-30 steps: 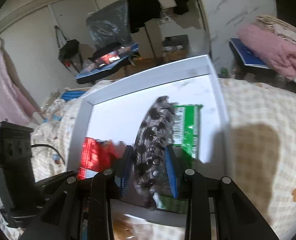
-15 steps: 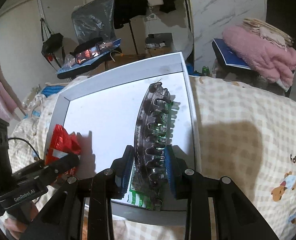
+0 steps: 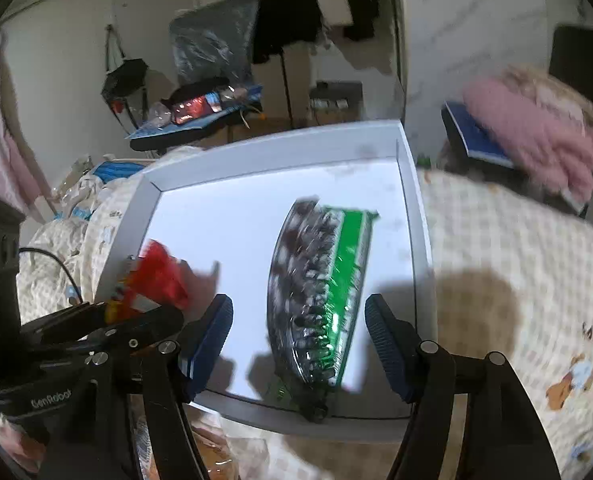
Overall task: Organize objects
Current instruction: 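Lower both held items into the white box and open both tools, then raise both open tools away from the white box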
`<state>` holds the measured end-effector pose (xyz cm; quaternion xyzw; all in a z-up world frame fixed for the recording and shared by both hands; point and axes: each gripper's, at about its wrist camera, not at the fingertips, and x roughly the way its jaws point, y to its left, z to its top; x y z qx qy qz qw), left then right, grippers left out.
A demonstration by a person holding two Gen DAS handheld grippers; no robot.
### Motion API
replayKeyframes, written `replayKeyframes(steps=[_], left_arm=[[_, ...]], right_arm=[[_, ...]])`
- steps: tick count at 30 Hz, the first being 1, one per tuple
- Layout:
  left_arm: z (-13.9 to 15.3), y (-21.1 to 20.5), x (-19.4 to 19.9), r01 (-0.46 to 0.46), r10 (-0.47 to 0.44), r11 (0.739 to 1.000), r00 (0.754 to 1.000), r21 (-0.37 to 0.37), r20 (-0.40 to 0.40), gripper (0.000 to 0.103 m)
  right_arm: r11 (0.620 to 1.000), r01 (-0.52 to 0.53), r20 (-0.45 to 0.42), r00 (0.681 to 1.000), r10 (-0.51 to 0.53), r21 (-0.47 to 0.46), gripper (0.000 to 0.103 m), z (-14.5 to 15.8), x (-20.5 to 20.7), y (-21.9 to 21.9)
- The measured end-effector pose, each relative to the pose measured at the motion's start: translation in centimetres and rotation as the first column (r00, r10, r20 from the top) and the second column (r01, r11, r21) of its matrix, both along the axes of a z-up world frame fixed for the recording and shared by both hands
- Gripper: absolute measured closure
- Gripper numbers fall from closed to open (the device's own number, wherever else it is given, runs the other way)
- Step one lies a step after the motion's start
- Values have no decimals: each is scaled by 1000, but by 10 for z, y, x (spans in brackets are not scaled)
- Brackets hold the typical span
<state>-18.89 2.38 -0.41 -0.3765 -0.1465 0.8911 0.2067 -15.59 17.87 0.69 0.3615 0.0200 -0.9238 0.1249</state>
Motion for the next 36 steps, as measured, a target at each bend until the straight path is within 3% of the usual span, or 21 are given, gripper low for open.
replayKeyframes(steps=[2,5,9,11,17,18,19,20,24,30,36], left_arm=[[5,0,1,-3,3,1000,1000,3,-14,42],[9,-5,1,-25,25,1000,999,9,-25,41],[14,-9,2,-29,30,999,999,18,-30,39],[22,-10,7,-28,28,1000,999,9,-46,30],[65,-18,31,-51,47,998,985,-21,-166,22],[74,-20,37,-60,54,998,981,-25,-185,21],[80,-22,41,-66,59,997,978,-28,-199,21],[88,-25,46,-75,67,997,975,-31,-212,19],[112,-39,61,-127,115,991,965,-35,-237,19],[137,-55,80,-152,140,988,959,-30,-247,19],[162,-56,105,-125,123,992,958,8,-257,19]], right_arm=[[1000,-11,-15,1000,11,0,32,3,3,-4],[999,-13,-21,1000,13,-33,21,5,4,-2],[997,-12,-33,999,9,-78,21,12,5,5],[995,-13,-46,999,8,-98,21,17,8,8],[982,-55,-127,991,33,-180,20,56,26,16],[979,-68,-141,989,41,-191,18,64,30,16],[976,-84,-158,986,52,-201,1,72,34,16],[973,-98,-178,982,61,-210,0,79,39,16],[972,-126,-254,964,73,-197,0,107,57,12],[971,-161,-294,950,104,-177,0,131,78,10],[964,-190,-262,955,138,-184,0,142,91,14]])
